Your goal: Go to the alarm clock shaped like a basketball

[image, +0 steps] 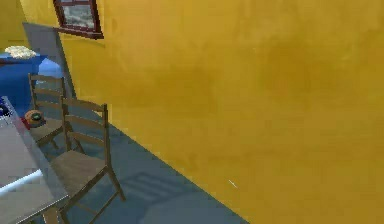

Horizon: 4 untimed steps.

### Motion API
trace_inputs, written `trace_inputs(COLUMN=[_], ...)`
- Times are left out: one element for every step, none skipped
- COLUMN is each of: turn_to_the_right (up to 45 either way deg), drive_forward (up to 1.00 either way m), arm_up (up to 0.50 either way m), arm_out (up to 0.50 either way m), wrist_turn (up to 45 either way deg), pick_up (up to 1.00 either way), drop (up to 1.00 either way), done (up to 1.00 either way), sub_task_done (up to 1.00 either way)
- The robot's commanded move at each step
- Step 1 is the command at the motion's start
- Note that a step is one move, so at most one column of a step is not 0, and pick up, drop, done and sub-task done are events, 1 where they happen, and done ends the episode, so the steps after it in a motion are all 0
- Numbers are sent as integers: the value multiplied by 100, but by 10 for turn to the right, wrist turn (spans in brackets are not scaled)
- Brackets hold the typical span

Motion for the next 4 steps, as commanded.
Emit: trace_inputs(turn_to_the_right=[0, -120, 0, -120], drive_forward=[40, 0, 100, 0], arm_up=[0, 0, 0, 0], arm_out=[0, 0, 0, 0], wrist_turn=[0, 0, 0, 0], pick_up=[0, 0, 0, 0], drop=[0, 0, 0, 0], done=[0, 0, 0, 0], sub_task_done=[0, 0, 0, 0])
